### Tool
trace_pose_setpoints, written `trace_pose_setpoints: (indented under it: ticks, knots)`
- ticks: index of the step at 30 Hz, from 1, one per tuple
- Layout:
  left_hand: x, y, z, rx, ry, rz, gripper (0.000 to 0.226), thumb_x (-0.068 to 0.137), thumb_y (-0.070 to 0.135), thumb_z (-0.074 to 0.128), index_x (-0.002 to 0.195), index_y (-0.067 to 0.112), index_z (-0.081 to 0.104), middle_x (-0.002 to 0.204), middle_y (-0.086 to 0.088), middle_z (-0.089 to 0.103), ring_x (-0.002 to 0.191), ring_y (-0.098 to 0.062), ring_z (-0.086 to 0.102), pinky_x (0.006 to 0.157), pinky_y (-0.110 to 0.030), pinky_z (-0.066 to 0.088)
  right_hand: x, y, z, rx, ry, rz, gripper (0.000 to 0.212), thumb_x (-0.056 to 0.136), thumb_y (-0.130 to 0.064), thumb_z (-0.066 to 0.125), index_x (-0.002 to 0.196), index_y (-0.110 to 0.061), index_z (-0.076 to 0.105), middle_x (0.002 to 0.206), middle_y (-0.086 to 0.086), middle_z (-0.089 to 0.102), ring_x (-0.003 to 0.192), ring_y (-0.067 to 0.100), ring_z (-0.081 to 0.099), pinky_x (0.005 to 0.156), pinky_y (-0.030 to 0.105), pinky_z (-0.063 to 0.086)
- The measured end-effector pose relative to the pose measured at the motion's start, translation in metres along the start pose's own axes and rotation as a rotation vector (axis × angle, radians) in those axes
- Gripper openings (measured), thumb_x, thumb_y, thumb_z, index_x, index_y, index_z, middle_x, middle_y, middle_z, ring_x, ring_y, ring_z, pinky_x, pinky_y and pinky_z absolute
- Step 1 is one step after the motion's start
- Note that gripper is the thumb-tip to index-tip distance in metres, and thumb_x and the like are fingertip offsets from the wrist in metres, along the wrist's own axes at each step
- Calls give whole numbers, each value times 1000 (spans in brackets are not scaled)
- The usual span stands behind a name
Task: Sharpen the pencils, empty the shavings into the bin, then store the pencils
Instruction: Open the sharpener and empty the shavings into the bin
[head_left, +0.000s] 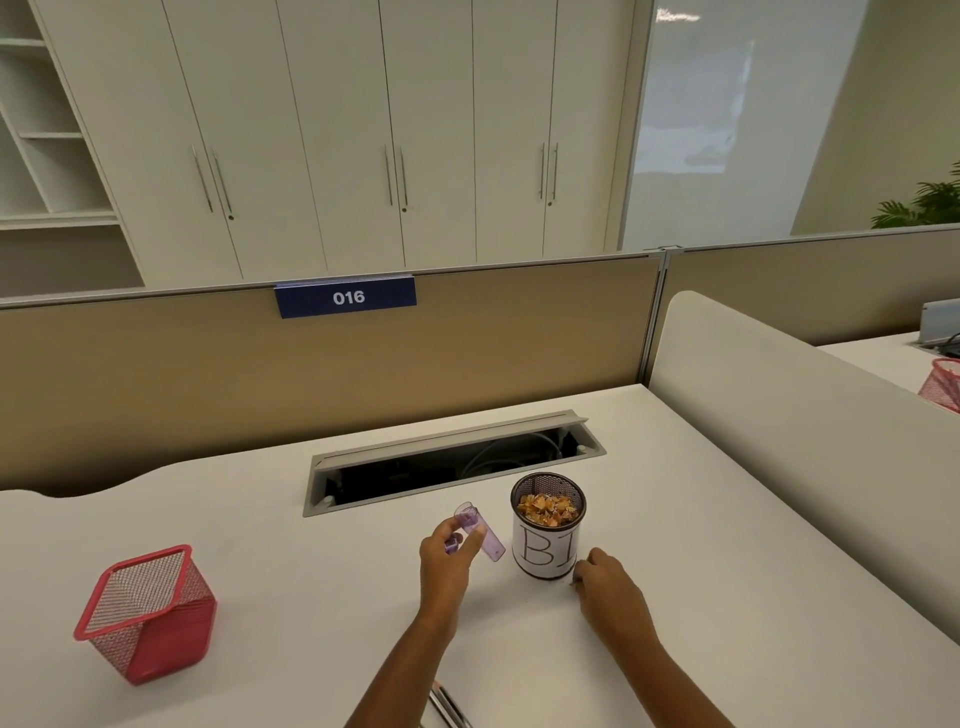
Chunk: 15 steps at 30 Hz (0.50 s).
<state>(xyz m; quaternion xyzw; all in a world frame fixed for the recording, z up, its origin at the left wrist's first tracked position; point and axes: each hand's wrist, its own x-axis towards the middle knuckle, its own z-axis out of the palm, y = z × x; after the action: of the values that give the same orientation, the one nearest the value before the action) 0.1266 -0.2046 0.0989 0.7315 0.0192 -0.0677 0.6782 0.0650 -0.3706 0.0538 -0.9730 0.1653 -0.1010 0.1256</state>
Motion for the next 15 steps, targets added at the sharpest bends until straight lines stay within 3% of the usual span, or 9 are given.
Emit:
trace_pose_setpoints:
  ticks: [1,4,10,12,15]
  knots:
    - [0,-1,0,2,0,-1,39,90,17,58,127,7,53,117,-11,50,106,-21,45,82,-30,41,1,0,1,-28,24,-36,6,81,-8,63,86,-5,65,89,9,60,84,24,59,57,24,32]
    - [-3,-1,-2,18,-5,10,38,89,17,59,126,7,54,117,-11,50,106,-21,46,81,-29,42,-2,-1,-3,49,-44,51,19,90,-11,45,97,-2,61,90,7,47,84,18,48,66,22,32]
    - [-7,-2,-10,87,-12,58,33,88,18,60,120,11,57,122,-18,49,106,-23,48,81,-27,43,-5,-8,-47,457,365,119,2,81,0,63,81,2,63,77,6,55,63,19,53,54,15,36]
    - [-10,-3,-10,106,-20,59,36,88,17,61,123,8,56,121,-19,48,104,-21,47,83,-28,43,4,-17,-66,470,420,71,4,81,0,63,83,3,64,80,10,58,63,18,54,53,7,32]
    - [-15,-1,-10,114,-37,63,38,88,16,61,124,9,55,122,-17,48,105,-20,47,85,-28,44,22,-28,-80,481,412,58,12,85,-3,60,92,4,66,91,17,64,71,19,56,58,6,36]
